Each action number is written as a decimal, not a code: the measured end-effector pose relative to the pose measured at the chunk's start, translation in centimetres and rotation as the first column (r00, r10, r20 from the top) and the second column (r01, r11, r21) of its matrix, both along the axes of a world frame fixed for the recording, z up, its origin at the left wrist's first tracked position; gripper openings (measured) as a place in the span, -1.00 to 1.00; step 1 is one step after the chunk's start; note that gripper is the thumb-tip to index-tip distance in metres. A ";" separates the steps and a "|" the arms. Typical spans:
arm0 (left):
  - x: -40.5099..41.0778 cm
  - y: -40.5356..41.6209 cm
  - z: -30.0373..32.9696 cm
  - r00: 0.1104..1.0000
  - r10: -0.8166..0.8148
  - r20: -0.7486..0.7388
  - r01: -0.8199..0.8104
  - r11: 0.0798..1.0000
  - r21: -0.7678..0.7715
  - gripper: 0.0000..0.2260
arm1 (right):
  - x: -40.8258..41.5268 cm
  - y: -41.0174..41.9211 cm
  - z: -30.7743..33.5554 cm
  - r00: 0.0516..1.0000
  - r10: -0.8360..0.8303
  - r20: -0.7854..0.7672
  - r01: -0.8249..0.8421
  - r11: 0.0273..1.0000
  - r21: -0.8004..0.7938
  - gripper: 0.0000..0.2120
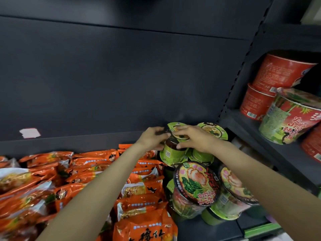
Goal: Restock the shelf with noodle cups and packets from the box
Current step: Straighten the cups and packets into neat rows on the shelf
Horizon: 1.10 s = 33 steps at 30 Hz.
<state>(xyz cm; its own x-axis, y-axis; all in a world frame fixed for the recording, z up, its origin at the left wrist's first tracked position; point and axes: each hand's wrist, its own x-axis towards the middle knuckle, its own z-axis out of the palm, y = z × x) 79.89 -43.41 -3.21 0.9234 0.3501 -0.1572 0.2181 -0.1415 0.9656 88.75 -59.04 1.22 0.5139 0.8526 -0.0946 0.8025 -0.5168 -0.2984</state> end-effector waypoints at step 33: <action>-0.4 0.0 0.1 0.998 0.044 0.045 -0.053 0.970 0.239 -0.63 | -0.6 -1.0 0.1 1.000 0.012 -0.011 -0.012 0.998 -0.066 -0.44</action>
